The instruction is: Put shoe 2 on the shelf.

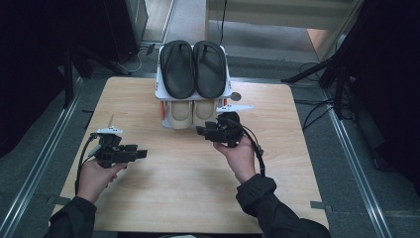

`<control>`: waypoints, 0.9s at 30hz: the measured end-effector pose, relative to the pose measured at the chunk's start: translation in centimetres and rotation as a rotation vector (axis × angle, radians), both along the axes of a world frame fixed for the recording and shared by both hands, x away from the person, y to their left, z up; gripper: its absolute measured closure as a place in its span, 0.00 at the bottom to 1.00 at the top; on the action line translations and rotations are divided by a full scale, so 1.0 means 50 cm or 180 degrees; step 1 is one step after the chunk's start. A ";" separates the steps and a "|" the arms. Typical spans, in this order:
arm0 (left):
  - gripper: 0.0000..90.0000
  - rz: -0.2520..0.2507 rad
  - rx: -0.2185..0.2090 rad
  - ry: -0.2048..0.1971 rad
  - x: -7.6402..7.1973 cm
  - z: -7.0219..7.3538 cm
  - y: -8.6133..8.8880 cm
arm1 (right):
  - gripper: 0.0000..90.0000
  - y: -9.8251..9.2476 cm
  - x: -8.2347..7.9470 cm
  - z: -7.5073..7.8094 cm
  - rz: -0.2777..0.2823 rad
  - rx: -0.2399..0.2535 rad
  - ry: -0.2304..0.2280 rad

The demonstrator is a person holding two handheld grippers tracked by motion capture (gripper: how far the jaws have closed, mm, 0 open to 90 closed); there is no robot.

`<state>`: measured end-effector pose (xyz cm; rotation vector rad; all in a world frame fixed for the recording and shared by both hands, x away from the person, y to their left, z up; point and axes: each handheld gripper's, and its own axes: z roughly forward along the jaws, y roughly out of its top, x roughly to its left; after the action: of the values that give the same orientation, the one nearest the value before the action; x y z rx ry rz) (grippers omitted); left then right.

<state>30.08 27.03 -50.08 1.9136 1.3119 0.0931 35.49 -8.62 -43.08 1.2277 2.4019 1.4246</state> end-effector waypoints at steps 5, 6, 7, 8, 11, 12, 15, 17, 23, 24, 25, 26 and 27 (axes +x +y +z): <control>0.46 -0.0008 0.0000 0.0008 0.000 0.000 -0.004 | 0.62 -0.009 -0.015 -0.035 0.0059 0.0007 0.0025; 0.45 -0.0008 0.0000 0.0008 0.000 0.000 -0.005 | 0.62 -0.010 -0.017 -0.040 0.0087 -0.0001 0.0029; 0.45 -0.0006 -0.0003 0.0008 0.000 0.000 -0.006 | 0.62 -0.011 -0.020 -0.045 0.0100 -0.0003 0.0022; 0.45 -0.0004 0.0002 -0.0002 0.000 -0.001 -0.007 | 0.62 -0.013 -0.024 -0.050 0.0110 0.0010 0.0028; 0.45 -0.0017 -0.0007 0.0008 0.000 0.000 -0.010 | 0.61 -0.016 -0.032 -0.062 0.0162 0.0019 0.0049; 0.45 -0.0029 -0.0008 0.0012 0.000 0.000 -0.011 | 0.60 -0.018 -0.035 -0.067 0.0172 0.0034 0.0025; 0.45 -0.0065 0.0011 -0.0013 -0.002 0.003 -0.016 | 0.60 -0.024 -0.041 -0.079 0.0213 0.0032 0.0032; 0.45 -0.0086 0.0016 -0.0001 -0.003 0.004 -0.020 | 0.60 -0.031 -0.046 -0.089 0.0204 0.0094 -0.0006; 0.44 -0.0092 -0.0035 -0.0025 -0.001 0.005 -0.032 | 0.59 -0.050 -0.058 -0.120 0.0187 -0.0002 -0.0004; 0.44 -0.0112 -0.0037 -0.0033 -0.001 0.005 -0.034 | 0.59 -0.053 -0.057 -0.122 0.0192 -0.0019 0.0025; 0.43 -0.0120 -0.0049 -0.0035 -0.001 0.005 -0.036 | 0.59 -0.057 -0.059 -0.125 0.0166 -0.0027 0.0006; 0.43 -0.0142 -0.0050 -0.0042 0.000 0.005 -0.038 | 0.59 -0.060 -0.061 -0.128 0.0146 -0.0010 -0.0019; 0.43 -0.0160 -0.0025 -0.0043 0.001 0.006 -0.041 | 0.58 -0.063 -0.062 -0.131 0.0123 -0.0003 -0.0006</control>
<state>30.14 24.96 -49.80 1.9349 1.2527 0.0750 32.41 -11.75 -49.63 1.1858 2.4377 1.4343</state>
